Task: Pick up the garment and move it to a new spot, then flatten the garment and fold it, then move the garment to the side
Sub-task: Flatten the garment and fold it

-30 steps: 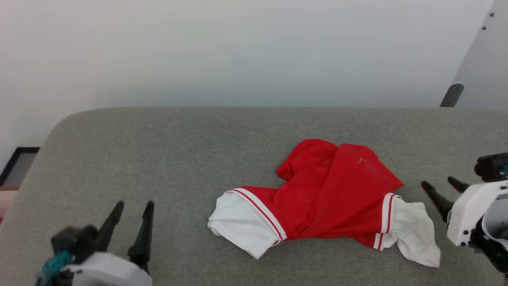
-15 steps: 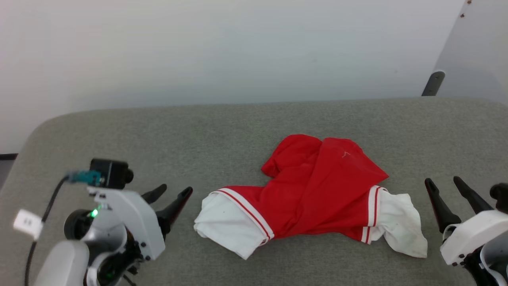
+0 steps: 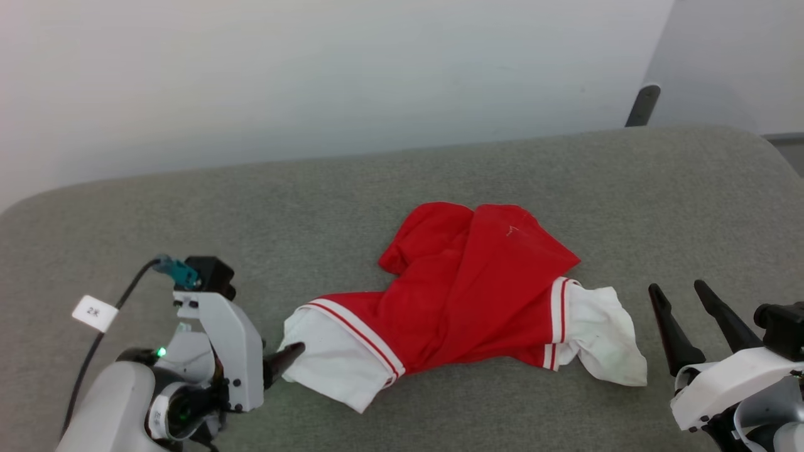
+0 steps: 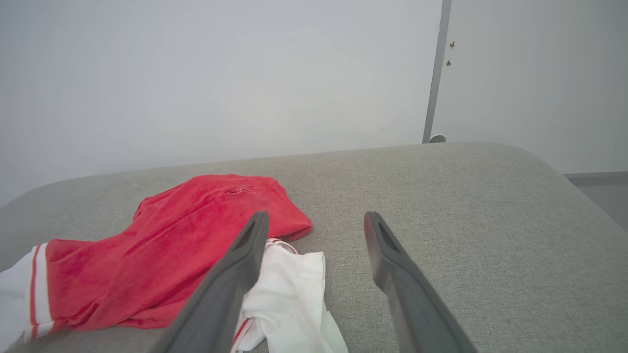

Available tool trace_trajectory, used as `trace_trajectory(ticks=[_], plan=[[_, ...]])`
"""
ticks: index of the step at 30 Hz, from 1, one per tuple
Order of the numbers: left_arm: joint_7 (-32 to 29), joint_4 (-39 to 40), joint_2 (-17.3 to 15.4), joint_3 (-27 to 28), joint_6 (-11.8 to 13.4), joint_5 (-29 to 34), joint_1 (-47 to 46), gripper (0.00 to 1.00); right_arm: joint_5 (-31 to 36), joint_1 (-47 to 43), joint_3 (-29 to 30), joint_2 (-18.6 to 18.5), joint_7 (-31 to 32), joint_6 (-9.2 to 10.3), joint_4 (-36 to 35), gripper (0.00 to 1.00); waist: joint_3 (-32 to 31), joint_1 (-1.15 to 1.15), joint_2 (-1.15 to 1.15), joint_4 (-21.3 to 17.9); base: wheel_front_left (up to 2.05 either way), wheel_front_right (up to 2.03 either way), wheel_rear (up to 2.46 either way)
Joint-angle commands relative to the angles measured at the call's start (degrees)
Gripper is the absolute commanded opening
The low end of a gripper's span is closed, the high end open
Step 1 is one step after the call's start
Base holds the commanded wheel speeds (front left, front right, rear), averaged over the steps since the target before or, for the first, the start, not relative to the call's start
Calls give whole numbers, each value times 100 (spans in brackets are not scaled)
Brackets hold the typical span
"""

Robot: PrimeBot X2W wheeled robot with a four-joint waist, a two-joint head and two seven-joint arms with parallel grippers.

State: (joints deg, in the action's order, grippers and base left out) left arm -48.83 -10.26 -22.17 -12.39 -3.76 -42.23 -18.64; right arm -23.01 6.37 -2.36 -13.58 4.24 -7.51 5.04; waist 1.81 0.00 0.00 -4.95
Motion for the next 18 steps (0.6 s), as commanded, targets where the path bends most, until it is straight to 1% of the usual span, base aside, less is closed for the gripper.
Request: trace_trajectory(ticks=[1, 3, 11, 16, 17, 18], plan=[[-3, -83, -20, -7, 5, 47, -61, 100, 22, -22, -31, 19, -49, 4, -1, 100, 56, 0, 0, -74, 0, 0, 0], [-50, -251, -30, -38, 37, 54, -78, 100, 6, -19, -56, 24, -91, 4, 30, 100, 71, 0, 0, -109, 0, 0, 0], [54, -838, -24, -130, -48, 105, -183, 100, -44, 26, -94, 29, -120, 4, 75, 100, 152, 0, 0, -170, 0, 0, 0], [169, -1195, 39, -129, -97, 28, -282, 100, -59, 105, -129, 26, -105, 4, 61, 100, 225, 0, 0, -192, 0, 0, 0], [196, -1256, 61, -114, -115, -6, -309, 93, -56, 119, -132, 22, -106, 4, 52, 100, 239, 0, 0, -193, 0, 0, 0], [217, -1315, 80, -89, -120, -32, -347, 42, -56, 129, -128, 21, -110, 4, 42, 100, 253, 0, 0, -191, 0, 0, 0]])
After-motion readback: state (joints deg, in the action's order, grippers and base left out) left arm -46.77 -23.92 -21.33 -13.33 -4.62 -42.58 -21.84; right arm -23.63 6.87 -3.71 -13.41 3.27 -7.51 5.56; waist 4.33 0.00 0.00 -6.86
